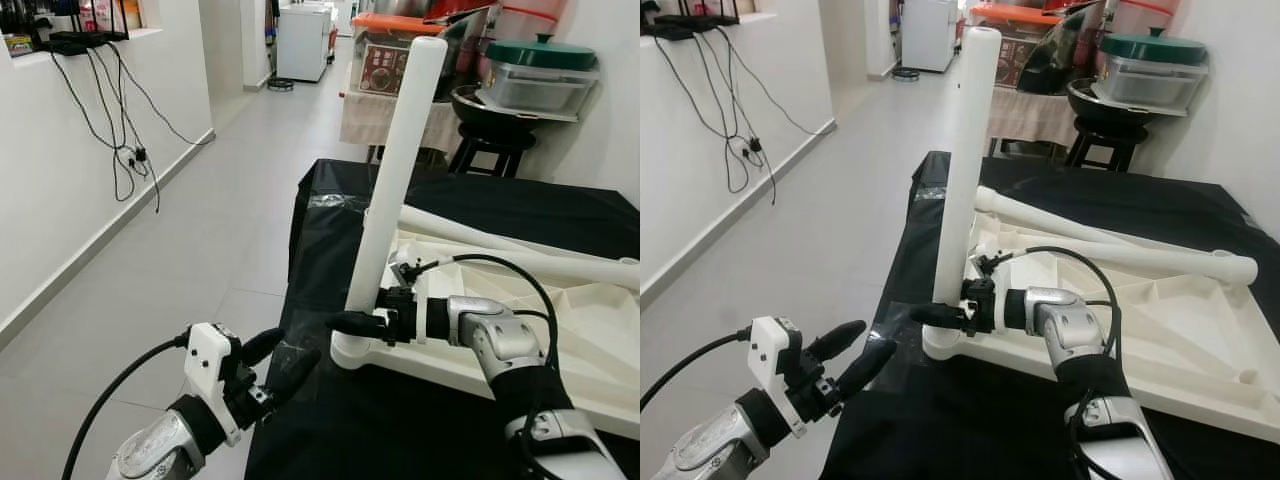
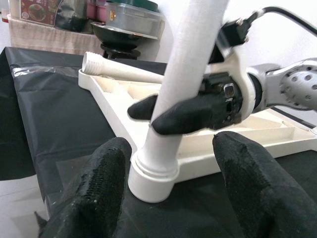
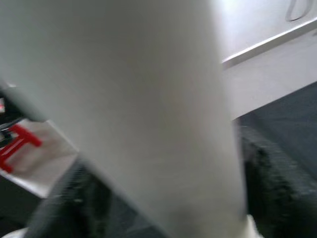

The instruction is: Building children table

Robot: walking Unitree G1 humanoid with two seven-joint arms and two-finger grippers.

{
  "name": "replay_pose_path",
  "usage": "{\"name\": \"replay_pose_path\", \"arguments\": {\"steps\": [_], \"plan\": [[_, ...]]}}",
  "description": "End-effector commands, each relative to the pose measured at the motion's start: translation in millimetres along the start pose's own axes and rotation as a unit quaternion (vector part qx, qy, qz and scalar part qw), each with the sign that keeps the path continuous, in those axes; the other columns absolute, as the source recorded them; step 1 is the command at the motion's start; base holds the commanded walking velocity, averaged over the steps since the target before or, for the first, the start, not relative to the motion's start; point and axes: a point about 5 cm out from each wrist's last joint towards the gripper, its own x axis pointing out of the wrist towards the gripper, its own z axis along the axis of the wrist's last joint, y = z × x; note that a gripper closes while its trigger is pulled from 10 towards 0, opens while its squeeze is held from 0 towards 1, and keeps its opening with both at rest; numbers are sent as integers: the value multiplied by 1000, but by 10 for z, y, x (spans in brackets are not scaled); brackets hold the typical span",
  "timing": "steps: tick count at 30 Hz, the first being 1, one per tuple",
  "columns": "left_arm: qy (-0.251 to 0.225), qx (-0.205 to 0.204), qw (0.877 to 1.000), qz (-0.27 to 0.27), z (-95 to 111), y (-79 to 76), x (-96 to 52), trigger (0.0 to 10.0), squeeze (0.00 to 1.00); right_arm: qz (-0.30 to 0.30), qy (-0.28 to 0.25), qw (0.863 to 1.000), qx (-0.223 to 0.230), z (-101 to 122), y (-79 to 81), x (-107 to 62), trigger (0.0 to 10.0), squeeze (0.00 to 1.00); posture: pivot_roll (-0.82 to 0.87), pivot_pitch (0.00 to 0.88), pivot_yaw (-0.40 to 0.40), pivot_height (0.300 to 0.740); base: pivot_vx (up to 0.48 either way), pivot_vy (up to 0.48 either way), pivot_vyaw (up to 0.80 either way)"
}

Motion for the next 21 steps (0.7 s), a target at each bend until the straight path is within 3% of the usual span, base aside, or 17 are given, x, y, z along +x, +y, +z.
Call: {"name": "replay_pose_path", "arguments": {"steps": [1,4,6,7,8,9,10,11,12,13,14,15,16,18,21], "plan": [[-1,-1,1000,1,-7,-8,7,10000,0,26,-2,1000,4,-17,24,68,0,0,110,0,-96,740,0,0,0],[-1,-1,1000,0,-6,-10,10,10000,0,25,-5,1000,5,-16,7,65,0,0,110,0,-96,740,0,0,0],[-2,-2,1000,-1,-4,-17,15,10000,0,-57,-37,998,-4,8,-99,24,0,0,106,0,-97,740,0,0,0],[-2,-2,1000,-1,-4,-17,15,10000,0,-57,-37,998,-4,8,-99,24,0,0,106,0,-97,740,0,0,0],[-2,-2,1000,-1,-2,-21,15,10000,0,-123,-54,991,-10,22,-161,-5,0,0,114,0,-104,740,0,0,0],[-2,-2,1000,-1,-2,-21,15,10000,0,-123,-54,991,-10,22,-161,-5,0,0,114,0,-104,740,0,0,0],[-3,-2,1000,-1,-1,-25,13,10000,0,-166,-65,984,-12,31,-200,-30,0,0,116,0,-107,740,0,0,0],[-3,-1,1000,0,5,-25,3,10000,0,-309,-83,947,-22,46,-299,-111,0,0,118,0,-113,740,0,0,0],[-3,-1,1000,1,10,-26,-8,10000,0,-475,-141,869,1,39,-323,-282,0,0,112,0,-113,740,0,0,0],[-3,-1,1000,1,20,-25,-20,10000,0,-563,-172,808,27,-35,-251,-419,0,0,101,0,-106,740,0,0,0],[-3,-1,1000,1,20,-25,-20,10000,0,-563,-172,808,27,-35,-251,-419,0,0,101,0,-106,740,0,0,0],[-3,-1,1000,2,27,-18,-29,10000,0,-587,-179,789,24,-119,-84,-403,0,0,89,0,-86,740,0,0,0],[-3,-1,1000,2,27,-18,-29,10000,0,-587,-179,789,24,-119,-84,-403,0,0,89,0,-86,740,0,0,0],[-2,-3,1000,0,27,-7,-27,10000,0,-542,-173,822,3,-166,137,-185,0,0,88,0,-81,740,0,0,0],[0,-5,1000,-4,19,-9,-19,10000,0,-532,-174,829,-4,-158,136,-131,0,0,107,0,-94,740,0,0,0]]}}
